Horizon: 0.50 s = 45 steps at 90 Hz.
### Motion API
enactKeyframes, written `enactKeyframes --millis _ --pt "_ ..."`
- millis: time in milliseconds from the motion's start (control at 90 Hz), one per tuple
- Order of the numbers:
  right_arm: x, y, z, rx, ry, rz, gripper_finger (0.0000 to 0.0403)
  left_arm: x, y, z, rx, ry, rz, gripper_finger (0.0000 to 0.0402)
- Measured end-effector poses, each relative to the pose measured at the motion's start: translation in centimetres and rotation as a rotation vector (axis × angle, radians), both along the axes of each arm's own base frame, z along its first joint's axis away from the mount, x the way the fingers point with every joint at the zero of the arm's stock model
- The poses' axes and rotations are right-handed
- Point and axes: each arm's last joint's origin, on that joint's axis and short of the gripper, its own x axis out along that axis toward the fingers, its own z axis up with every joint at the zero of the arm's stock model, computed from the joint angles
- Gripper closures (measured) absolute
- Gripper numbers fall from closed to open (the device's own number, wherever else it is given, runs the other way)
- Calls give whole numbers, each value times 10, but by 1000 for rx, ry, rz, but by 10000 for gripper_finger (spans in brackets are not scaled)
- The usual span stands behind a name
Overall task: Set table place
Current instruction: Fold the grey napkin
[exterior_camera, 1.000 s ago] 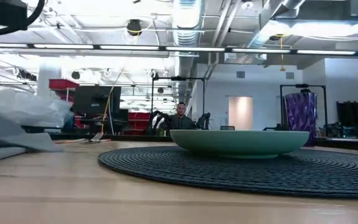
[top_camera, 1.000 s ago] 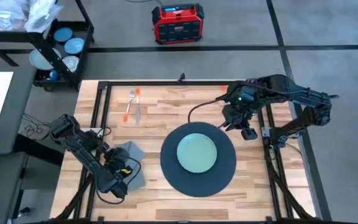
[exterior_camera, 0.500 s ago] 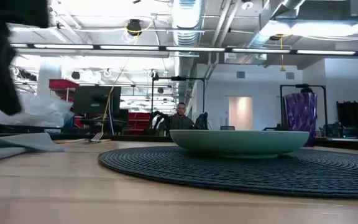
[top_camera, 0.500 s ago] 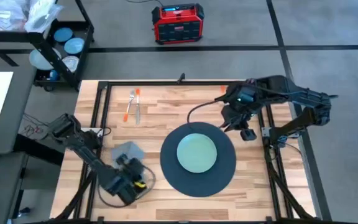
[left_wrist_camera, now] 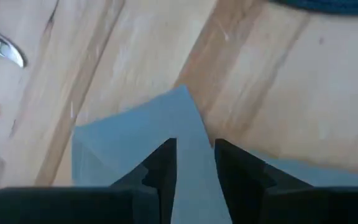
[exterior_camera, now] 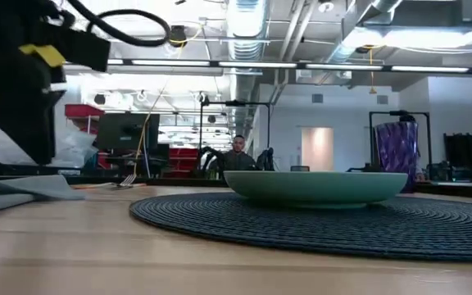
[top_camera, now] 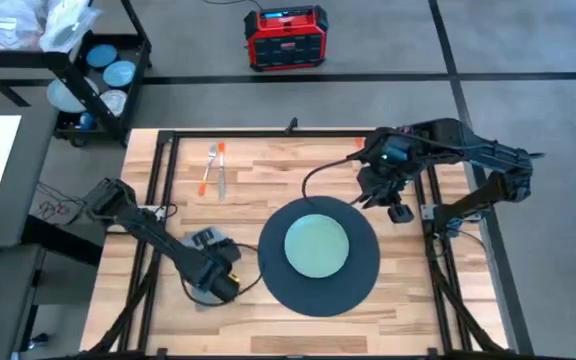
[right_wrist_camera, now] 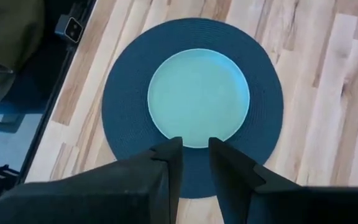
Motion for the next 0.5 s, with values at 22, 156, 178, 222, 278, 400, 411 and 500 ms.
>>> enactKeyframes --millis 22,156,178,222,278,400,411,500 --pt "0 0 0 0 0 0 337 2 1 -1 -6 -7 -7 307" --pt "0 0 0 0 0 0 337 11 10 -2 -20 -10 -45 307" --pt "0 0 0 0 0 0 337 13 11 -3 -22 -12 -50 307" --pt "0 0 0 0 0 0 337 16 13 -3 -28 -22 -57 307" --pt "0 0 0 0 0 0 337 18 15 -3 -31 -25 -68 307" --pt "0 -1 0 -5 -2 2 337 22 18 -4 -36 -26 -86 307" --pt "0 -1 0 -6 -2 3 337 23 18 -4 -38 -25 -88 307" --pt "0 -2 0 -9 -4 6 337 25 19 -9 -47 2 -101 309"
